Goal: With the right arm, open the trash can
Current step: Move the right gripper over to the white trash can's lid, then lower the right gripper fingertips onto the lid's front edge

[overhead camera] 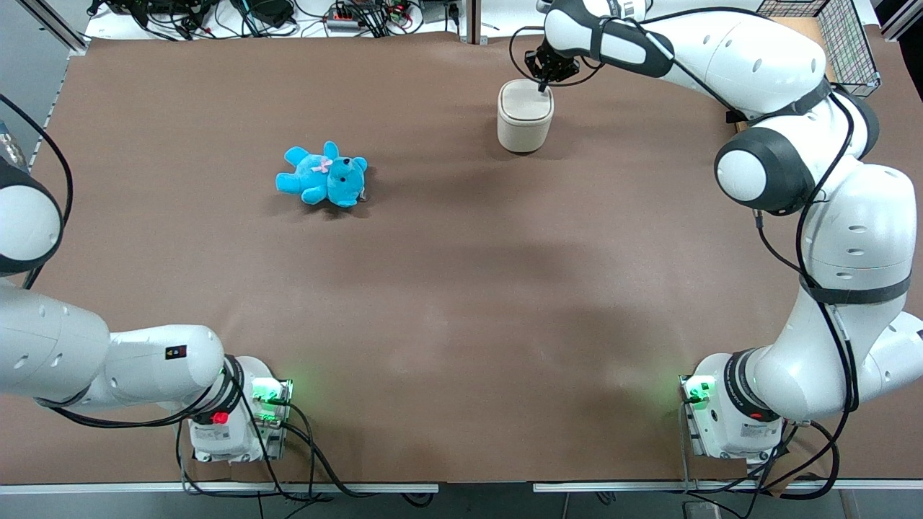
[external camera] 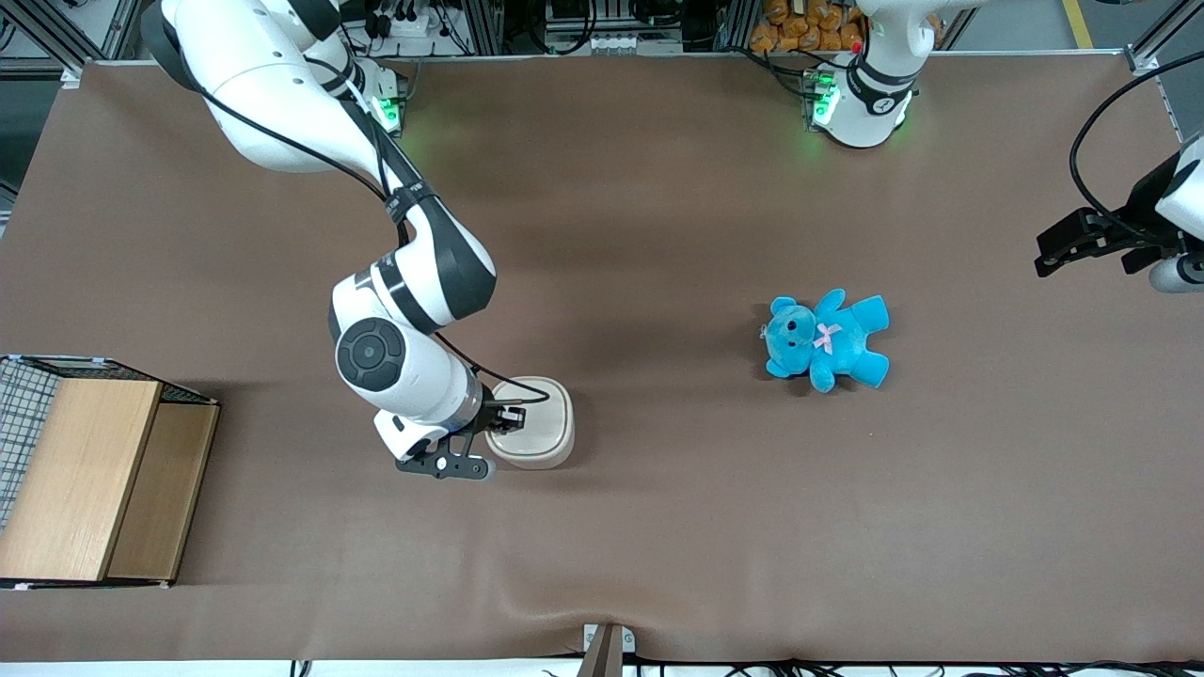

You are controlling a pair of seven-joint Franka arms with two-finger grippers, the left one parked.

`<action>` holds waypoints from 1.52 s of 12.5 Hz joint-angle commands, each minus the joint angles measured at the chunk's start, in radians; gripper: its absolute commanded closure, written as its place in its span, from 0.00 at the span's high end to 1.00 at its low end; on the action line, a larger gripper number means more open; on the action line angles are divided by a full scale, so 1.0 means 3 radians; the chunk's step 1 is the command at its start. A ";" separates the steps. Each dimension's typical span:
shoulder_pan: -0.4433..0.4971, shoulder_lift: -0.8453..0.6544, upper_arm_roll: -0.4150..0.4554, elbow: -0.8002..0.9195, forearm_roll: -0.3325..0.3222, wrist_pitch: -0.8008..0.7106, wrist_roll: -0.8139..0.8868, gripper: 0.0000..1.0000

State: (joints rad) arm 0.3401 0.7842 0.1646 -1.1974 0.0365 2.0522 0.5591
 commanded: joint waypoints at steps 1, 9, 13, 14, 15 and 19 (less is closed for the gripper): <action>0.0022 0.0045 -0.0022 0.0059 -0.0050 -0.0015 0.0069 0.00; 0.0068 0.0065 -0.0022 -0.0129 -0.0178 0.0189 0.0095 0.00; 0.0053 0.0040 -0.0007 -0.0089 -0.0143 0.0134 0.0131 0.00; 0.0038 0.0009 0.0004 -0.0069 -0.0117 -0.0033 0.0136 0.00; 0.0022 0.0004 0.0014 0.0068 -0.0101 -0.0248 0.0156 0.00; 0.0022 -0.0016 0.0024 0.0458 0.0235 -0.0745 0.0365 0.00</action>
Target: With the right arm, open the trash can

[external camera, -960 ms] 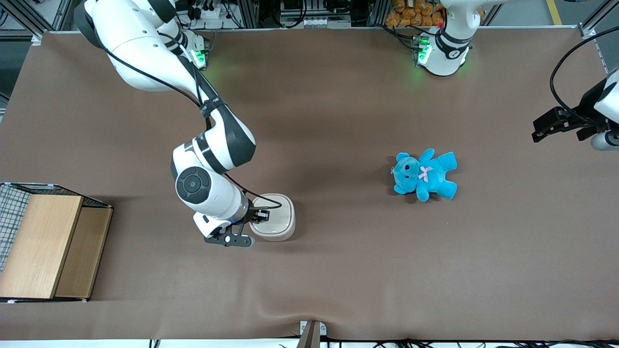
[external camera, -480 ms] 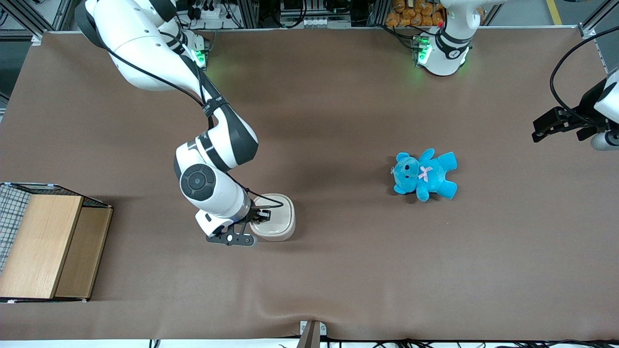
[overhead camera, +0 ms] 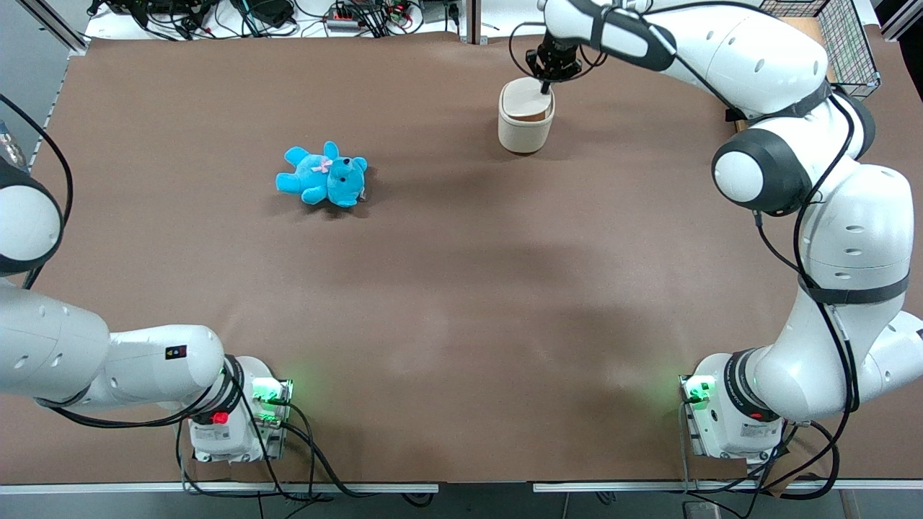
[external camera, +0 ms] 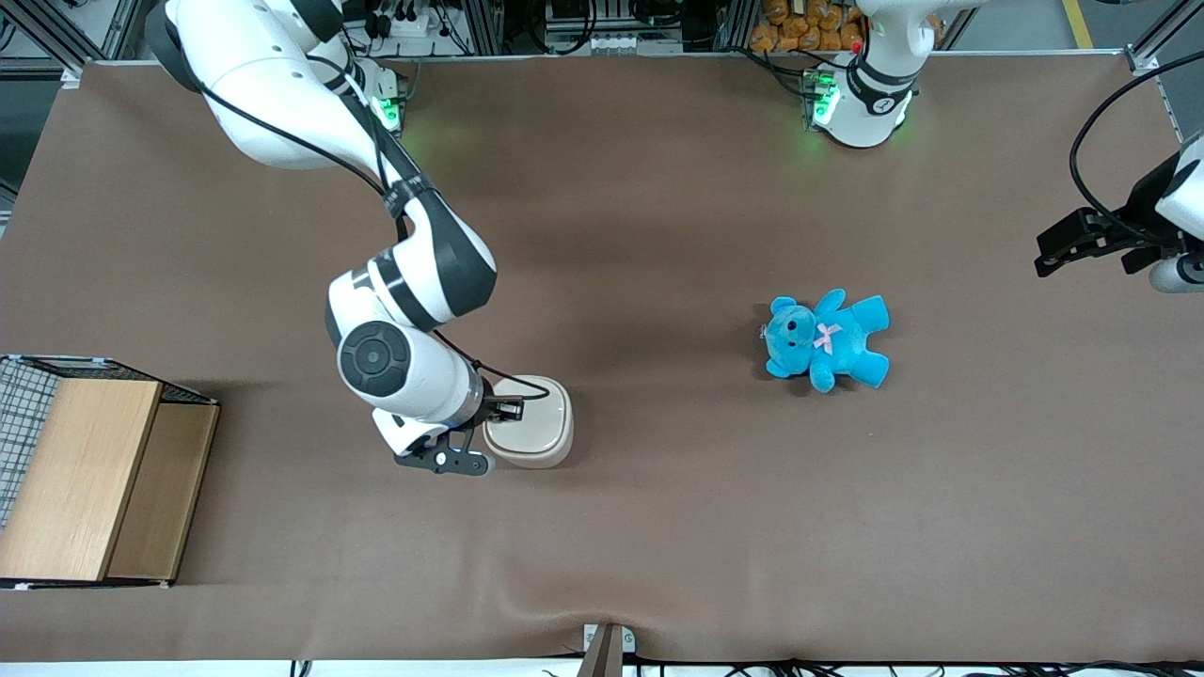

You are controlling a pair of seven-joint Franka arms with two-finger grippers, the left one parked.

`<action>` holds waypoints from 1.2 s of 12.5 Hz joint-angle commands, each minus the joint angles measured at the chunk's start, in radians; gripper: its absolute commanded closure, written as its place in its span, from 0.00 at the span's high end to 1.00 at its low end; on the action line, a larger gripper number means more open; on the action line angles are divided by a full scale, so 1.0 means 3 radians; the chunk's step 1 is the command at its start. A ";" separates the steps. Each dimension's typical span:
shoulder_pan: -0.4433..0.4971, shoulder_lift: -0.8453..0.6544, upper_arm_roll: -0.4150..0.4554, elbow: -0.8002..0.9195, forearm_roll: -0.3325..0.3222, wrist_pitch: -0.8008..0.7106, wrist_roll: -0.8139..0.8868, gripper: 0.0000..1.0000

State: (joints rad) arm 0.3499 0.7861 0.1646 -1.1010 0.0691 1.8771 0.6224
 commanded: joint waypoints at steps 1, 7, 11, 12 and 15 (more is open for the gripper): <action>0.0000 -0.0043 0.0024 0.0147 0.0163 -0.0182 0.0210 0.00; -0.0006 -0.0191 0.0065 0.0325 0.0562 -0.0366 0.0508 0.07; 0.0010 -0.0309 0.0034 0.0321 0.0496 -0.0392 0.0477 1.00; 0.0005 -0.0324 0.0034 0.0321 0.0450 -0.0468 0.0477 1.00; -0.0086 -0.0584 0.0034 0.0301 0.0175 -0.0658 0.0467 1.00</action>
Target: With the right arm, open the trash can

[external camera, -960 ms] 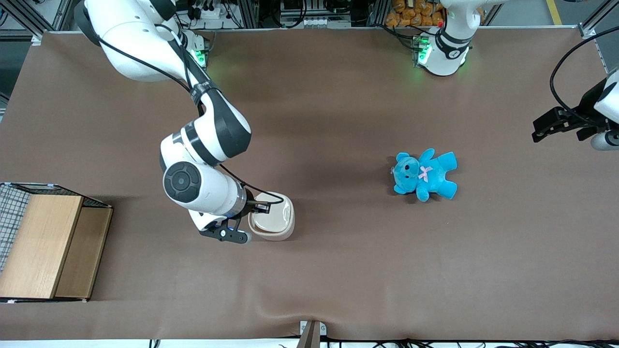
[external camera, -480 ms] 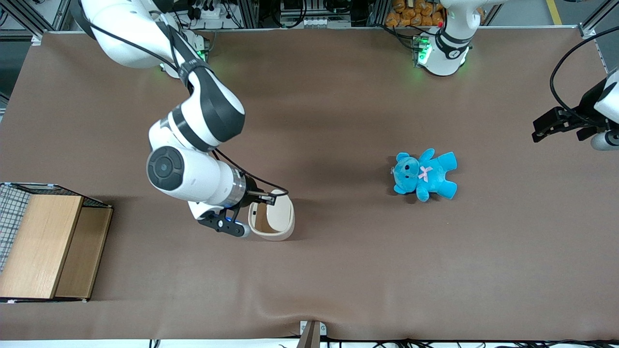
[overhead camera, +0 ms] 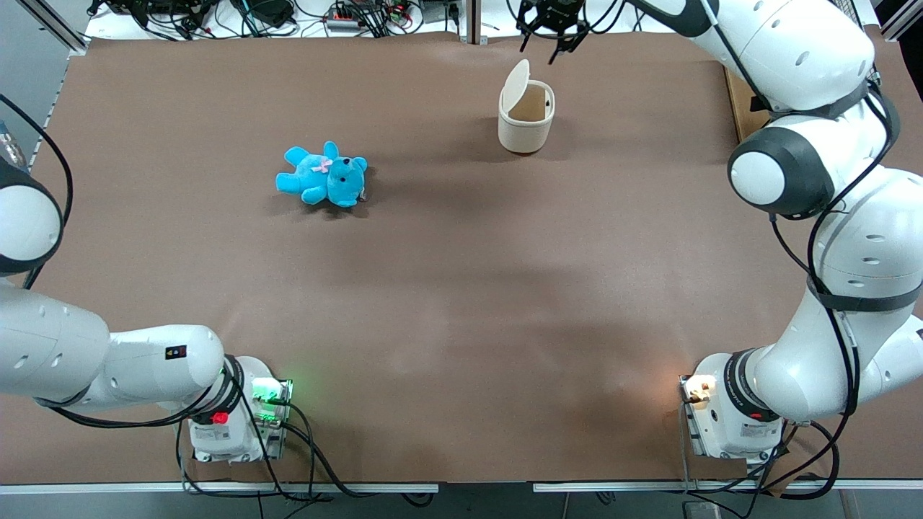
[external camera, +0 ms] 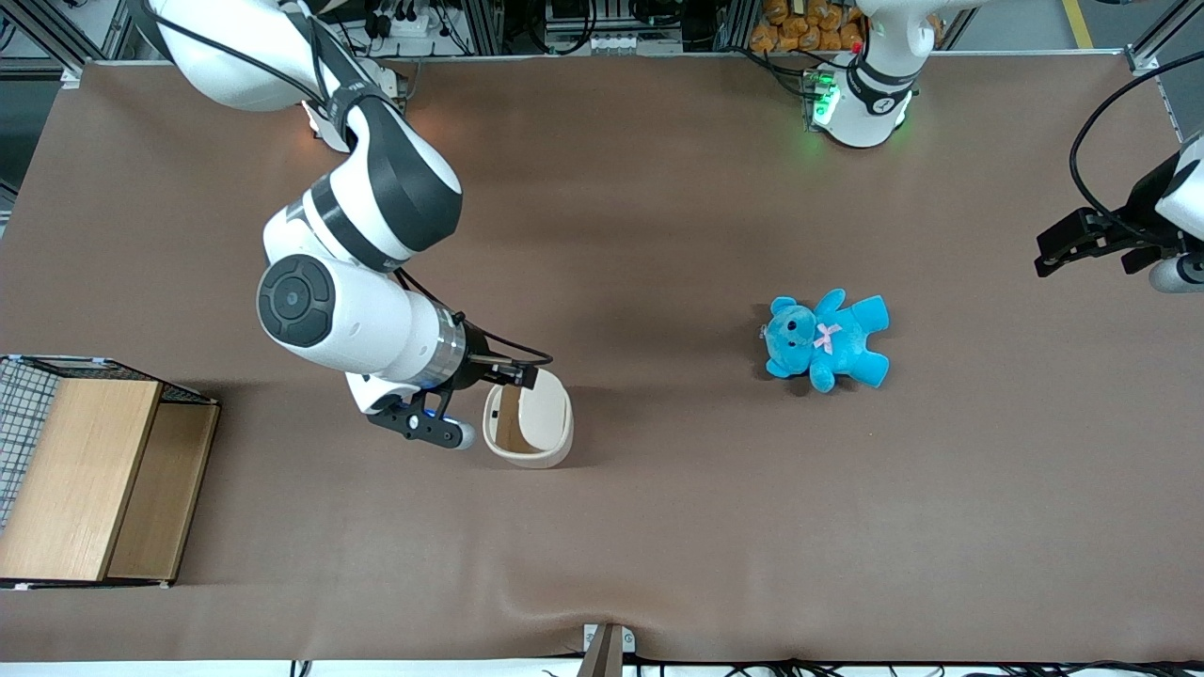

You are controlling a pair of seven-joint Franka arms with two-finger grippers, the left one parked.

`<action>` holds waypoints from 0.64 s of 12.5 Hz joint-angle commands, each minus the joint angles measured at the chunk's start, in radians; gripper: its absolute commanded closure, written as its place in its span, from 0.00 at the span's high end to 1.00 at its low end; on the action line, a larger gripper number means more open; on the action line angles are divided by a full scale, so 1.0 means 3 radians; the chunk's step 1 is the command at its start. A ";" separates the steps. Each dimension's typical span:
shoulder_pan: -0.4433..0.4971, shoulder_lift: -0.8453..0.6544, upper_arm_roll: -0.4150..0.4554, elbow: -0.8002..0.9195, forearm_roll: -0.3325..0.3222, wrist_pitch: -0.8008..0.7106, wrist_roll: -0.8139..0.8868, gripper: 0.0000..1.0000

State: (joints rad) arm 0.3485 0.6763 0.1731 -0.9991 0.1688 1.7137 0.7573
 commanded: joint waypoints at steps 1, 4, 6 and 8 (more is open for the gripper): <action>-0.0199 -0.0255 0.0031 -0.0044 -0.0184 -0.0290 0.0017 1.00; -0.0481 -0.0469 0.0072 -0.0045 -0.0205 -0.0675 -0.0334 1.00; -0.0589 -0.0638 0.0062 -0.0050 -0.0362 -0.0874 -0.0529 1.00; -0.0671 -0.0786 0.0057 -0.0055 -0.0598 -0.1064 -0.0840 1.00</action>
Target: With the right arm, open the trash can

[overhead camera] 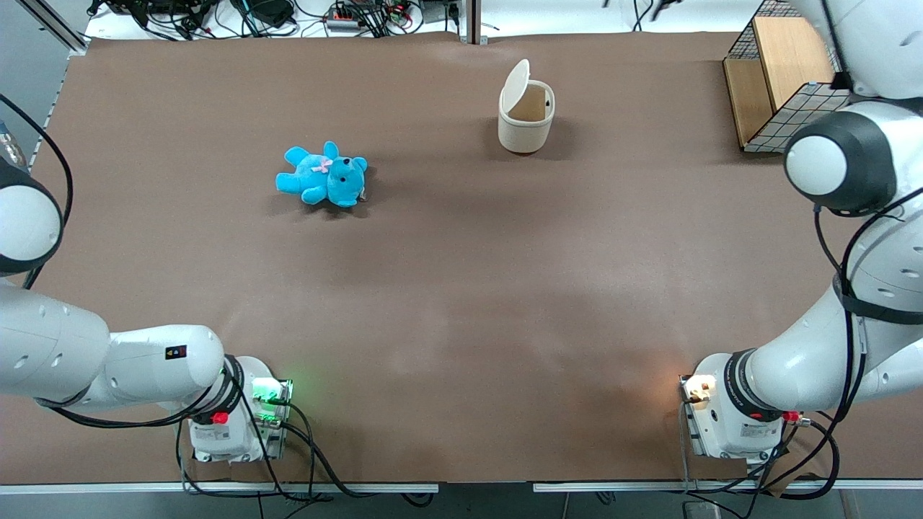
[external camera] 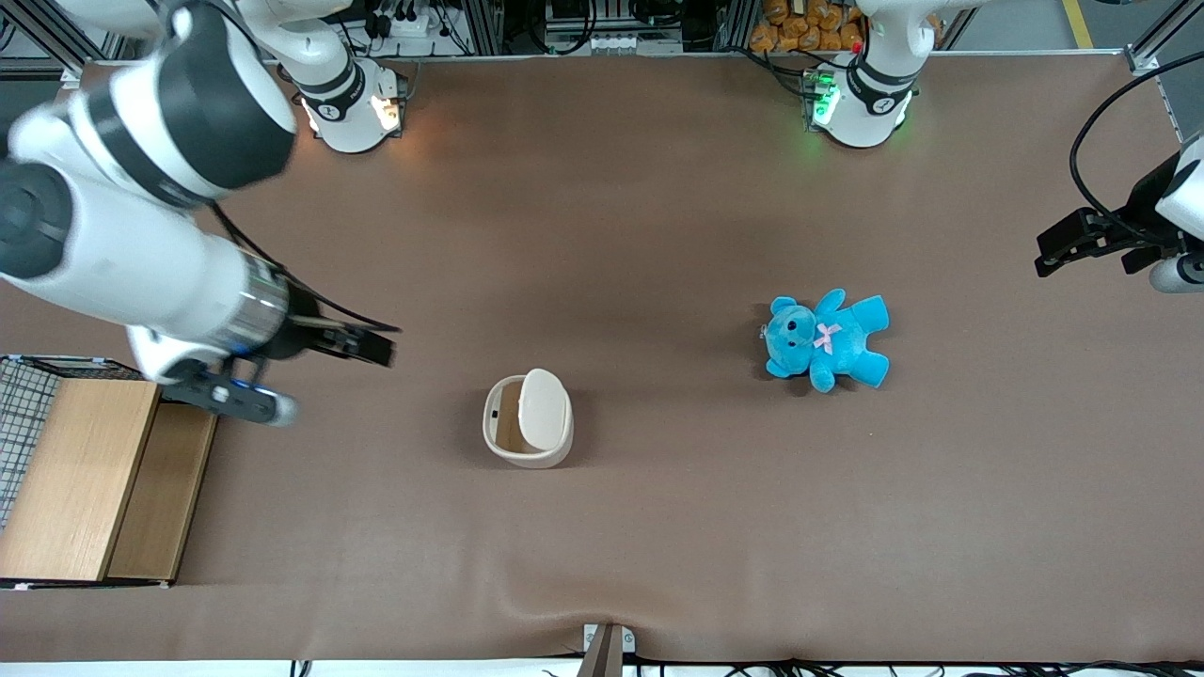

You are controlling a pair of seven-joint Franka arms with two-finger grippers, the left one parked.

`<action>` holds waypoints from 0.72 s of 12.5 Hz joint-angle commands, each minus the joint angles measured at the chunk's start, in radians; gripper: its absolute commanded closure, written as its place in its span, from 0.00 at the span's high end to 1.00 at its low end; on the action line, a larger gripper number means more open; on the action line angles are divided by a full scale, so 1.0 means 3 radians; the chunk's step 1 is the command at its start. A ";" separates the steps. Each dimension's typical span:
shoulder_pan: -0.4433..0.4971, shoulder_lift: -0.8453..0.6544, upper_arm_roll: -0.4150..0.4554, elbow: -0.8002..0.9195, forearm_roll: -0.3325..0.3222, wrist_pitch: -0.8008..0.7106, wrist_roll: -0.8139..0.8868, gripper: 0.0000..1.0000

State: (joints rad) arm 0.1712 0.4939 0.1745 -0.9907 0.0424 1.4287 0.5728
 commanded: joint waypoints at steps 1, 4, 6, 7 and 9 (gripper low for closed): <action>-0.0131 -0.0245 0.0027 -0.0083 -0.0192 -0.0195 -0.0460 1.00; -0.0228 -0.0424 -0.0233 -0.0083 -0.0152 -0.0420 -0.1059 1.00; -0.0396 -0.0536 -0.0249 -0.0093 -0.0136 -0.0559 -0.1218 1.00; -0.0448 -0.0628 -0.0249 -0.0184 -0.0136 -0.0590 -0.1244 1.00; -0.0514 -0.0939 -0.0254 -0.0521 -0.0131 -0.0514 -0.1316 1.00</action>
State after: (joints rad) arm 0.0351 0.3241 0.0917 -1.0163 0.0043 1.2521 0.2012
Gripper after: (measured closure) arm 0.000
